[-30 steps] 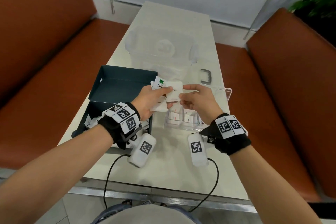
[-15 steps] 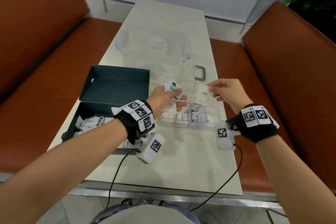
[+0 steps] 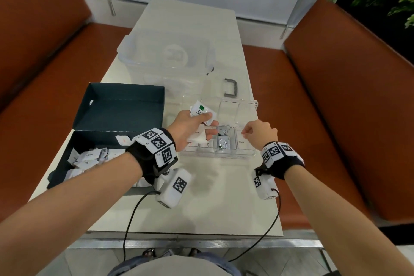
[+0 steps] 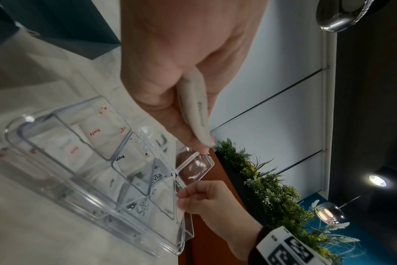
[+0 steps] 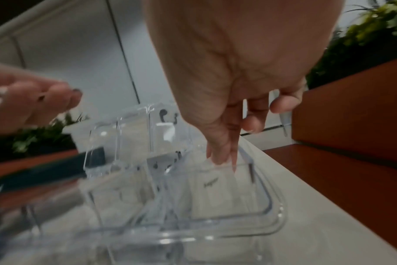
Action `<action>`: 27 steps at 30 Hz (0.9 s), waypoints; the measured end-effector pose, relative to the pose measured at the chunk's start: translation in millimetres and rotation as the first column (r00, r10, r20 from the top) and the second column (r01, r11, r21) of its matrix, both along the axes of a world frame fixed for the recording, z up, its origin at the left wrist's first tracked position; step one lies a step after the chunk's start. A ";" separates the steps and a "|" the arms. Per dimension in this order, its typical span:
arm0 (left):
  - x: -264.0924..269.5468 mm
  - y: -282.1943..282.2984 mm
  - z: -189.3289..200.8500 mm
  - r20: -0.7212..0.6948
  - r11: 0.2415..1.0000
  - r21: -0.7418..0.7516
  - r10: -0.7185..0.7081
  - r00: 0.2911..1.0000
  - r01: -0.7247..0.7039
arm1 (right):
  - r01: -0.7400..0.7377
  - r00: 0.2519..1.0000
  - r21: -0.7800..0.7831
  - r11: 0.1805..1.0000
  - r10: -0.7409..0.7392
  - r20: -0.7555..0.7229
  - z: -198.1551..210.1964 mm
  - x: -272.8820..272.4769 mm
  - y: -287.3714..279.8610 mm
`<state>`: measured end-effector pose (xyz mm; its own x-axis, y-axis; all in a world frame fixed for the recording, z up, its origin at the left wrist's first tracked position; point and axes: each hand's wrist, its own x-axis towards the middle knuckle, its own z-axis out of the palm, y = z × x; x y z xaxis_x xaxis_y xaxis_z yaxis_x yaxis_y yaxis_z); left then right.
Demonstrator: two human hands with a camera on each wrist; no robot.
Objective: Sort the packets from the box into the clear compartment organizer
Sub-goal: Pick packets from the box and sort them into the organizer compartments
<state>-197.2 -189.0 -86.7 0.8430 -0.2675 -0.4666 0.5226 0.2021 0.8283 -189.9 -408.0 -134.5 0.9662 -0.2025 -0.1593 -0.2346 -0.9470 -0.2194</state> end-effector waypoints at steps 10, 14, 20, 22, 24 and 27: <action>-0.9 -3.0 0.6 -0.009 1.000 -0.008 0.006 1.000 -0.006 | -0.309 0.948 -0.389 0.868 0.313 -0.054 -11.2 -2.4 -6.9; -1.4 -1.5 1.3 -0.030 1.000 -0.015 0.012 0.999 -0.012 | -0.342 0.940 -0.448 0.826 0.299 -0.166 -10.3 -3.7 -1.6; -2.8 -2.6 8.6 -0.102 0.999 -0.048 -0.004 0.995 -0.001 | -0.365 0.925 -0.427 0.828 0.269 -0.268 1.0 2.8 7.1; -3.3 -1.8 11.6 -0.122 0.998 -0.066 0.004 0.992 -0.012 | -0.318 0.948 -0.428 0.846 0.272 -0.167 11.7 2.3 9.8; -3.1 -1.2 13.8 -0.127 0.995 -0.083 0.034 0.991 -0.045 | -0.229 0.963 -0.279 0.933 0.259 0.077 23.2 -2.7 18.6; -2.8 -0.7 15.8 -0.111 0.990 -0.086 0.104 0.988 -0.114 | -0.201 0.959 0.405 0.892 0.096 0.266 40.5 -21.8 53.8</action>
